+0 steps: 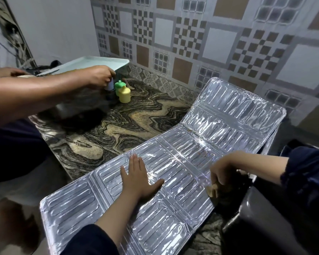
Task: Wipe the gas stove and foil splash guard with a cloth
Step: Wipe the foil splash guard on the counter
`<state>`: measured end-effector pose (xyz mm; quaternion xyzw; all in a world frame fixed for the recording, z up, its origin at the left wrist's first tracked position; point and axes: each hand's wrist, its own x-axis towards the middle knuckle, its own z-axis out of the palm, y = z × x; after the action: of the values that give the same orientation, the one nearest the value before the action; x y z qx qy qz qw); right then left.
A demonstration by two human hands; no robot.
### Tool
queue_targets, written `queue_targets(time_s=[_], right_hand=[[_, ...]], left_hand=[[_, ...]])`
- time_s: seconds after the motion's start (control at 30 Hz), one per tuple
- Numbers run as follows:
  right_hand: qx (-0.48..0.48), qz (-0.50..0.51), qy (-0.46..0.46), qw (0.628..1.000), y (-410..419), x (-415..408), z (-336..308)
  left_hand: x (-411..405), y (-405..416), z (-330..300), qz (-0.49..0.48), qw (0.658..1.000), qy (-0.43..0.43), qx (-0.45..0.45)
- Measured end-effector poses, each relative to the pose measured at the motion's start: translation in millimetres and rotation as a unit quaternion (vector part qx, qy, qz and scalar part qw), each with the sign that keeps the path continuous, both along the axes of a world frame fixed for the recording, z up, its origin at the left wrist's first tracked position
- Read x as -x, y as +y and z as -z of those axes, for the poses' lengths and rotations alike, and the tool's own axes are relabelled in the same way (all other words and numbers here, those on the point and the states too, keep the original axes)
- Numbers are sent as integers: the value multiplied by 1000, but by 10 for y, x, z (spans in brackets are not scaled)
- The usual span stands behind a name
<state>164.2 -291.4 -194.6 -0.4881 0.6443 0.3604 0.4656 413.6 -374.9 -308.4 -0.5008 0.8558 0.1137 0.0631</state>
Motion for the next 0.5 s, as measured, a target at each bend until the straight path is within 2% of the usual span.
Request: queue_targets(time_s=[0.07,0.2,0.27,0.37,0.43,0.5], right_hand=[[38,34,-19,999,-20,-2,-42],[184,96,-36,978,-82,18,-261],[236,183,-91,950,-163,88,-312],[284,317,-196,883,-291,157,-331],[281,360,-270,848,-379,123,-376],[282,354,-305,838,-472,49,-414]], left_hand=[[-63,17,4,0,1000,-7,-1],[-260,18,-9,-2,1000,-26,-11],[-394,14,-13,-2,999,-43,-19],[-629,20,-47,5,996,-81,-29],[-794,8,-109,6,993,-119,-24],[-926,-35,-192,-10,989,-146,-29]])
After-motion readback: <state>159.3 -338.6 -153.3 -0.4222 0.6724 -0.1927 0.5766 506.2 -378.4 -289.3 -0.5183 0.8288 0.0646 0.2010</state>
